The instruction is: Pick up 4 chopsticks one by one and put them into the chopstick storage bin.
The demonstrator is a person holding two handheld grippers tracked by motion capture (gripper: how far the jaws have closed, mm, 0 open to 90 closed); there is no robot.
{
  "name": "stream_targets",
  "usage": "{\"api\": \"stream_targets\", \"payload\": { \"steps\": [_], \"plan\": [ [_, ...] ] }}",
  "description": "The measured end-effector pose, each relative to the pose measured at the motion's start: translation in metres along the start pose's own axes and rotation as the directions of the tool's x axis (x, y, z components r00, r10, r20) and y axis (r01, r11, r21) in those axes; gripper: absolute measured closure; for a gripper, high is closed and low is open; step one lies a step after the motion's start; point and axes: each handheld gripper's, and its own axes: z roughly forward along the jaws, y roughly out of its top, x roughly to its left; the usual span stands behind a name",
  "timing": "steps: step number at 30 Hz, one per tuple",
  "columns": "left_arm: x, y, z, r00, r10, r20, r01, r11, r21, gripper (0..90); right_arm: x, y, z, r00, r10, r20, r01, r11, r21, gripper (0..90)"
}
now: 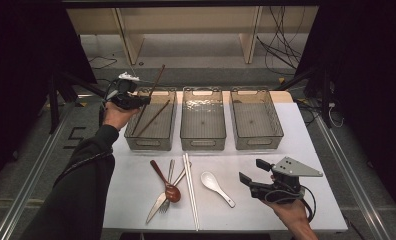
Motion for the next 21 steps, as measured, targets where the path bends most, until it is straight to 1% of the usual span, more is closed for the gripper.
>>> {"api": "stream_targets", "payload": {
  "steps": [2,4,7,9,10,12,14,18,21],
  "plan": [
    [0.003,-0.001,0.002,0.9999,-0.014,0.0,0.014,0.9999,-0.003,83.9,0.0,0.0,0.0,1.0,-0.001,0.0,0.001,1.0,0.001,27.4],
    [0.005,-0.003,0.004,0.9998,-0.02,-0.001,0.02,0.9997,-0.012,83.9,0.0,0.0,0.0,1.0,0.0,0.0,0.0,1.0,0.001,27.4],
    [0.007,-0.005,0.006,0.9999,-0.012,-0.008,0.011,0.9999,-0.005,83.9,0.0,0.0,0.0,1.0,-0.001,-0.001,0.001,1.0,-0.001,27.4],
    [0.007,-0.007,0.008,0.9998,-0.018,-0.013,0.018,0.9998,-0.011,83.9,0.0,0.0,0.001,1.0,-0.002,-0.002,0.002,1.0,0.0,27.4],
    [0.007,-0.007,0.009,0.9998,-0.011,-0.014,0.011,0.9999,-0.008,83.9,0.0,0.0,0.001,1.0,-0.001,-0.003,0.001,1.0,0.001,27.4],
    [0.007,-0.008,0.01,0.9998,-0.015,-0.013,0.015,0.9998,-0.009,83.8,0.0,0.0,0.001,1.0,-0.002,-0.002,0.002,1.0,0.002,27.4],
    [0.008,-0.01,0.013,0.9998,-0.008,-0.018,0.008,1.0,-0.004,83.8,0.0,0.0,0.001,1.0,-0.002,-0.003,0.002,1.0,0.001,27.4],
    [0.011,-0.013,0.016,0.9994,-0.02,-0.027,0.02,0.9998,-0.003,83.7,0.0,0.0,0.001,1.0,-0.002,-0.003,0.002,1.0,0.001,27.4],
    [0.012,-0.016,0.018,0.9994,-0.014,-0.031,0.014,0.9999,0.008,83.5,0.0,0.0,0.001,1.0,-0.001,-0.004,0.001,1.0,0.001,27.4]
  ]
}}
